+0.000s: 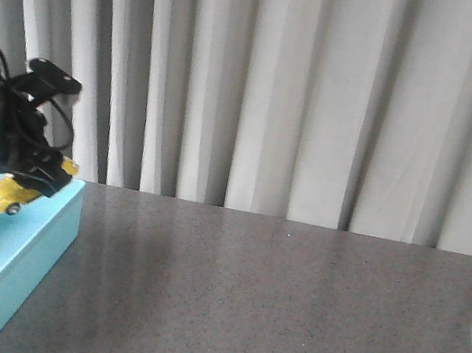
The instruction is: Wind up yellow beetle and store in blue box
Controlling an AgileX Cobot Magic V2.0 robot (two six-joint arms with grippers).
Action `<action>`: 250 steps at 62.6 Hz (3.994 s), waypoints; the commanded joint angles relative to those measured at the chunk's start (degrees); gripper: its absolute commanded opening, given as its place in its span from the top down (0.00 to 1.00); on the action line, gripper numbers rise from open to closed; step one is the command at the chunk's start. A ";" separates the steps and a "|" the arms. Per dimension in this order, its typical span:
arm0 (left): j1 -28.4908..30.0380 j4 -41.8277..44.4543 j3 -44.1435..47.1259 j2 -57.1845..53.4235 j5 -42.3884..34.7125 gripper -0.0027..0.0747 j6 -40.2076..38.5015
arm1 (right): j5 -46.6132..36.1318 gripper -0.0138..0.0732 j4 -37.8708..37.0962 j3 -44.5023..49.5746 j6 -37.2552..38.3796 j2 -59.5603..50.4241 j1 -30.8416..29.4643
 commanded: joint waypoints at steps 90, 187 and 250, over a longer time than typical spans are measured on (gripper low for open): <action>11.76 -2.51 0.65 7.28 -0.25 0.22 -9.73 | -3.14 0.22 -0.35 -1.46 -0.05 -0.79 -0.06; -1.52 -2.97 78.72 -70.06 -40.03 0.22 -12.30 | -3.14 0.22 -0.35 -1.46 -0.05 -0.79 -0.06; -5.11 -3.42 83.98 -73.84 -43.90 0.89 -12.67 | -4.01 0.28 2.57 -1.09 -0.05 -0.79 -0.06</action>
